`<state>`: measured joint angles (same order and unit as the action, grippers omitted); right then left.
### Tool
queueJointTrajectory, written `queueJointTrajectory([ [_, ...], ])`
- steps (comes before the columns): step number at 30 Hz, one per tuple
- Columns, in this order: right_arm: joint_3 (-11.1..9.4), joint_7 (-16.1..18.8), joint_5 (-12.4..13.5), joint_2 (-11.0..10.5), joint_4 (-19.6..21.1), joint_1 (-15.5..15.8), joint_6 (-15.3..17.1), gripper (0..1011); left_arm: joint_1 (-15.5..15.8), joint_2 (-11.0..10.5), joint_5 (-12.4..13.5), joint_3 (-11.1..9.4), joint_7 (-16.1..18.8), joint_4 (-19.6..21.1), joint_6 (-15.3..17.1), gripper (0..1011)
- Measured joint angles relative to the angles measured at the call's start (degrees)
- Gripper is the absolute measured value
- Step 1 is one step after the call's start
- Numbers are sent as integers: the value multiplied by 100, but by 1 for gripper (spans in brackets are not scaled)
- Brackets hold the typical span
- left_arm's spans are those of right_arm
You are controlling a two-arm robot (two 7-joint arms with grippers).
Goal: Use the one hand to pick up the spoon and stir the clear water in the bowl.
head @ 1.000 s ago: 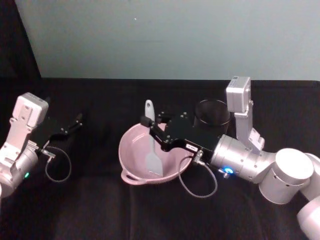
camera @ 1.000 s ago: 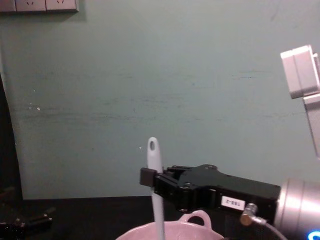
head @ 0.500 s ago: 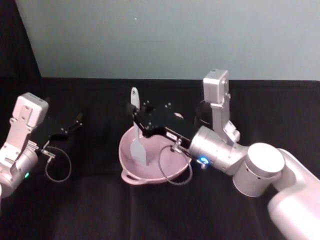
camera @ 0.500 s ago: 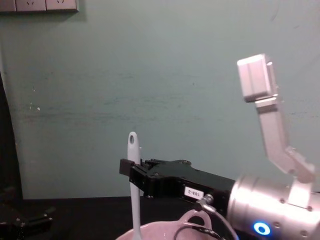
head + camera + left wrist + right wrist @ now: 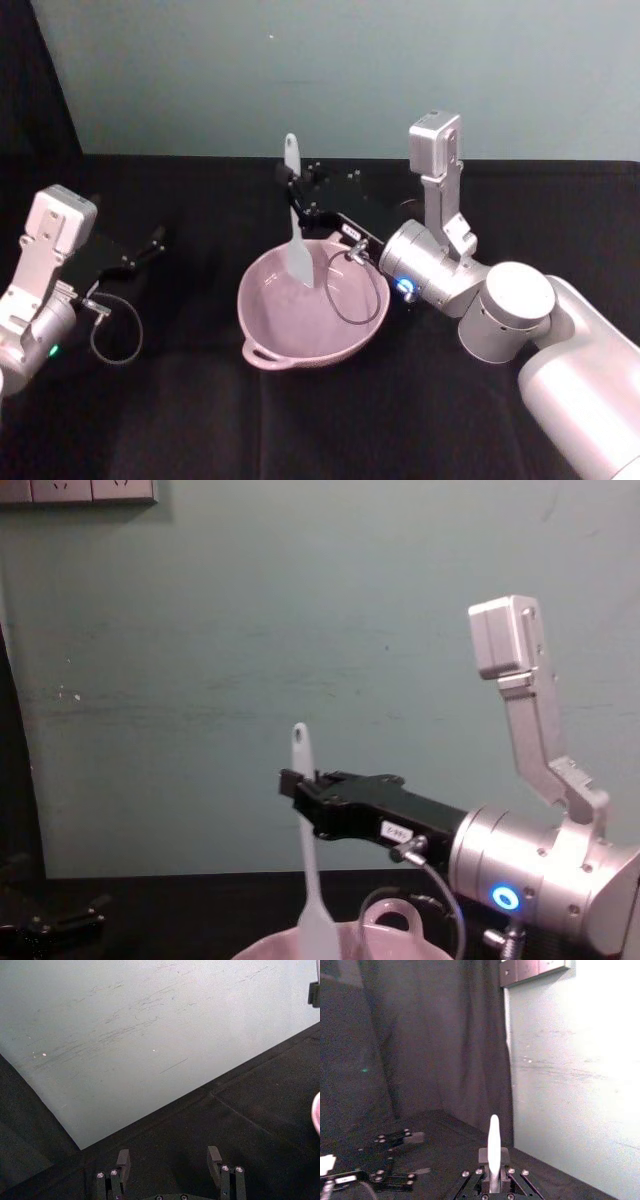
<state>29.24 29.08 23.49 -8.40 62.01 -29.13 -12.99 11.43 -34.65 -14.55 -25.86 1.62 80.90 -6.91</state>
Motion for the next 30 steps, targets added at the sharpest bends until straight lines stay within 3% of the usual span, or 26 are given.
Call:
queueJointTrajectory([
  [9,-196,-19,-155,-204,95,23,-20,113,0,0,0,0,0,0,0,1011],
  [15,-289,56,-214,-513,632,345,148,113,0,0,0,0,0,0,0,1011],
  [22,-307,396,40,-893,1406,841,446,113,0,0,0,0,0,0,0,1011],
  [30,-156,626,325,-1101,1982,1192,628,113,0,0,0,0,0,0,0,1011],
])
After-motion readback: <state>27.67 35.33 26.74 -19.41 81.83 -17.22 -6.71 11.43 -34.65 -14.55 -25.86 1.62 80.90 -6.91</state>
